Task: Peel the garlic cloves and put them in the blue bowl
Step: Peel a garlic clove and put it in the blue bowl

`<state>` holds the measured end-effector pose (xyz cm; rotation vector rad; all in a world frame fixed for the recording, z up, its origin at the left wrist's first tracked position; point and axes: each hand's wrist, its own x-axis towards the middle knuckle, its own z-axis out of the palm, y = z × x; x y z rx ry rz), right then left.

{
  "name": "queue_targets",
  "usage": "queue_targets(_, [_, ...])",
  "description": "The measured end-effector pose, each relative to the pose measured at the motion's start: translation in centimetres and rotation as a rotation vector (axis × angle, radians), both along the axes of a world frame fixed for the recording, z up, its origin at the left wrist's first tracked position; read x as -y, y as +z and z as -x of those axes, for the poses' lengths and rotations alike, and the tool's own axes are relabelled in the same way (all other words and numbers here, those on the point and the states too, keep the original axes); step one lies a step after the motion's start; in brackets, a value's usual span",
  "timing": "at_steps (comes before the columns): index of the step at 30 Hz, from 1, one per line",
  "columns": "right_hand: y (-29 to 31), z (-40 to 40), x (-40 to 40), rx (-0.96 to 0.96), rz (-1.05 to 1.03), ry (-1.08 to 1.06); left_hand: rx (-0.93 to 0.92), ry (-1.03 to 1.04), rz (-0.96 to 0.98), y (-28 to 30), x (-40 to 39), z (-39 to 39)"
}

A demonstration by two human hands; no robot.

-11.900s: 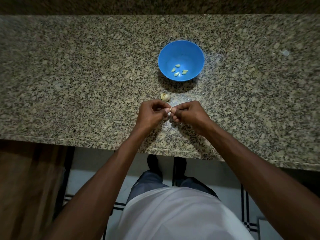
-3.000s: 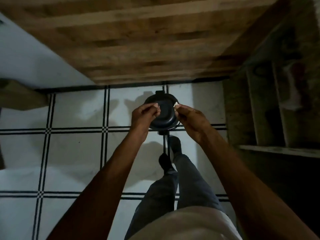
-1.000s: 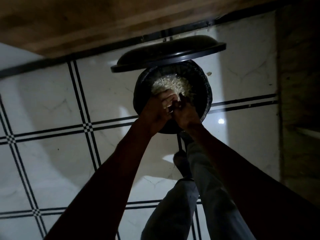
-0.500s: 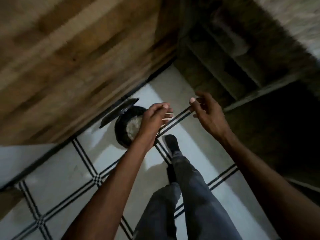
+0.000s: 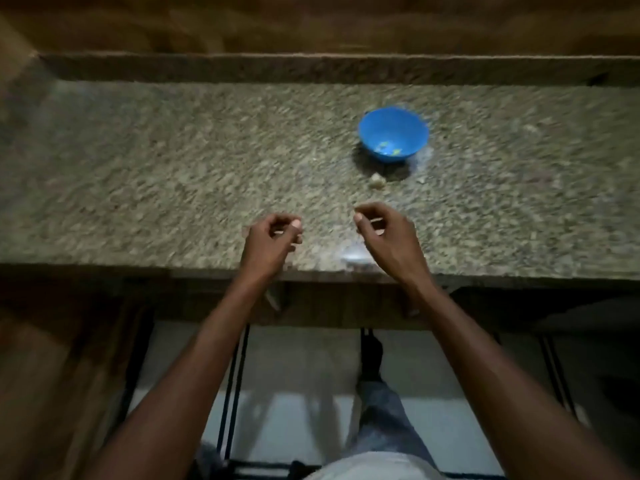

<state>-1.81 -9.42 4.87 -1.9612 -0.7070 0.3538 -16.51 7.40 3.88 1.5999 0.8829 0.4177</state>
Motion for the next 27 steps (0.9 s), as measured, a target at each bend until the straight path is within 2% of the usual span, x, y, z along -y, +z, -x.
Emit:
queue_targets(8, [-5.6,-14.4,5.8,-0.115,0.232,-0.134,-0.164,-0.122,-0.093,-4.8,1.2,-16.1])
queue_targets(15, [-6.1,-23.6,2.4,0.144,0.281,-0.069,-0.243,-0.080,-0.052,-6.3,0.6,-21.6])
queue_targets(21, [-7.2,-24.8,0.8,0.215,0.426,0.060,-0.256,-0.066,-0.091,-7.0,-0.7,-22.7])
queue_targets(23, [-6.4,-24.2,1.5,0.196,0.345,-0.020,-0.251,-0.079,-0.106,-6.9,-1.2,-22.8])
queue_targets(27, [-1.8,-24.7,0.4,-0.030,0.079,-0.245,-0.222,-0.085,-0.126,-6.5,-1.7,-23.5])
